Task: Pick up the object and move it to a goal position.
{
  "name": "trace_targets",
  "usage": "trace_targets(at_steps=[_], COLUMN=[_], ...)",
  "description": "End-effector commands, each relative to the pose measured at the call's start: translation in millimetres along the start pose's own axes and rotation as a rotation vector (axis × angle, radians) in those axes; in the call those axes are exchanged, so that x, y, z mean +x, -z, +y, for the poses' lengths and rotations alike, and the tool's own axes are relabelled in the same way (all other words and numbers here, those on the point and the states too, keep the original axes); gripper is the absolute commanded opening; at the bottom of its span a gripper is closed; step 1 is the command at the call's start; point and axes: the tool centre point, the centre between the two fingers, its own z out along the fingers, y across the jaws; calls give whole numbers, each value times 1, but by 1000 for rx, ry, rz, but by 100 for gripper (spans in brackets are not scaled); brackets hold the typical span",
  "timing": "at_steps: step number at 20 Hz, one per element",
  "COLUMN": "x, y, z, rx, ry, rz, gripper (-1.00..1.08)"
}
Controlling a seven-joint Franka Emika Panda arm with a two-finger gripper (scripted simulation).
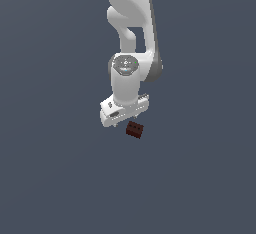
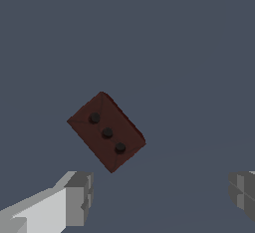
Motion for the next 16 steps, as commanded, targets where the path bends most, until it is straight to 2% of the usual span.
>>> trace_targets(at_steps=[1,16], x=[2,12], y=[-5,-34], z=[-4,-31], rx=[0,2], ry=[82,538], rz=[0,11], gripper=[100,100])
